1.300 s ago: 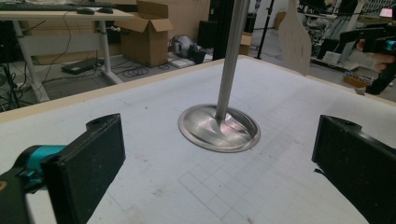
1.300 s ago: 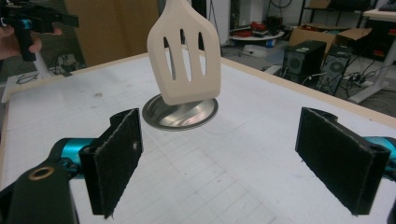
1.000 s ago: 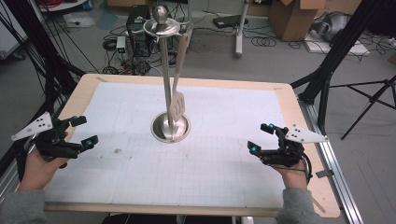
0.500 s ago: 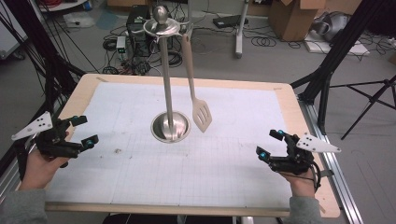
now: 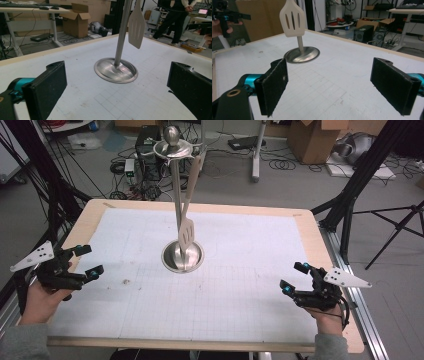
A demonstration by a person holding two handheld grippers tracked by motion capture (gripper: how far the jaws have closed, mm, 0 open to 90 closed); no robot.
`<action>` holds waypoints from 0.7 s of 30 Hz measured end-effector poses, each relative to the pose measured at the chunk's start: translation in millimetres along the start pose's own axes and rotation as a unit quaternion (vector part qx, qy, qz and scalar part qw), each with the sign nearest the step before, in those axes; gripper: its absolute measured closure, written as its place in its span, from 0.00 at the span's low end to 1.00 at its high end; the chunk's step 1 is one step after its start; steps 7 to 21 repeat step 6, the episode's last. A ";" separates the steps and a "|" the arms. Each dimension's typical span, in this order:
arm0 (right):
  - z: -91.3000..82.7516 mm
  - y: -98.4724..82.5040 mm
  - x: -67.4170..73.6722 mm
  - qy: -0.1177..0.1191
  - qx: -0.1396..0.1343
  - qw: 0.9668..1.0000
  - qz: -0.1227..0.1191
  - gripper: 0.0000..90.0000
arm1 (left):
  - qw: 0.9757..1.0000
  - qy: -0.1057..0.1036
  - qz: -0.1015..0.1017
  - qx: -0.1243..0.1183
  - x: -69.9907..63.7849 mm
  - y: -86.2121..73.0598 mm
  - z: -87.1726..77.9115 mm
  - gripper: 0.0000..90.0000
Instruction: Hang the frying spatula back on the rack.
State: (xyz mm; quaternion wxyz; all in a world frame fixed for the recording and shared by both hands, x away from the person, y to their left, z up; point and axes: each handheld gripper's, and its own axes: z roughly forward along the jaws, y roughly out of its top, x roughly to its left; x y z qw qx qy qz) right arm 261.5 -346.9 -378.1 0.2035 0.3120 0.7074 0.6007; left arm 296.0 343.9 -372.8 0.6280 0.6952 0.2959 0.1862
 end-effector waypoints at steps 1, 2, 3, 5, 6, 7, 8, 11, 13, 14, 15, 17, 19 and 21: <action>-0.8 -0.4 0.3 -0.001 0.000 1.000 0.003 0.15 | 1.000 0.000 0.000 0.001 0.1 -0.2 -0.2 0.03; -1.5 -0.8 0.3 -0.001 -0.001 1.000 0.005 0.15 | 1.000 0.000 0.000 0.001 0.1 -0.4 -0.1 0.03; -1.3 -1.1 -0.6 -0.001 -0.005 1.000 0.002 0.15 | 1.000 0.000 -0.001 0.001 -0.1 -0.7 0.1 0.03; -1.2 -1.7 -1.1 -0.003 -0.007 1.000 0.006 0.15 | 1.000 0.001 -0.001 0.002 -0.6 -1.4 0.9 0.03; -0.8 -1.5 -1.5 -0.001 -0.009 1.000 0.006 0.15 | 1.000 0.001 -0.001 0.004 -0.9 -2.0 1.4 0.03; -0.8 -1.5 -1.5 -0.001 -0.009 1.000 0.006 0.15 | 1.000 0.001 -0.001 0.004 -0.9 -2.0 1.4 0.03; -0.8 -1.5 -1.5 -0.001 -0.009 1.000 0.006 0.15 | 1.000 0.001 -0.001 0.004 -0.9 -2.0 1.4 0.03; -0.8 -1.5 -1.5 -0.001 -0.009 1.000 0.006 0.15 | 1.000 0.001 -0.001 0.004 -0.9 -2.0 1.4 0.03; -0.8 -1.5 -1.5 -0.001 -0.009 1.000 0.006 0.15 | 1.000 0.001 -0.001 0.004 -0.9 -2.0 1.4 0.03; -0.8 -1.5 -1.5 -0.001 -0.009 1.000 0.006 0.15 | 1.000 0.001 -0.001 0.004 -0.9 -2.0 1.4 0.03; -0.8 -1.5 -1.5 -0.001 -0.009 1.000 0.006 0.15 | 1.000 0.001 -0.001 0.004 -0.9 -2.0 1.4 0.03; -0.8 -1.5 -1.5 -0.001 -0.009 1.000 0.006 0.15 | 1.000 0.001 -0.001 0.004 -0.9 -2.0 1.4 0.03; -0.8 -1.5 -1.5 -0.001 -0.009 1.000 0.006 0.15 | 1.000 0.001 -0.001 0.004 -0.9 -2.0 1.4 0.03; -0.8 -1.5 -1.5 -0.001 -0.009 1.000 0.006 0.15 | 1.000 0.001 -0.001 0.004 -0.9 -2.0 1.4 0.03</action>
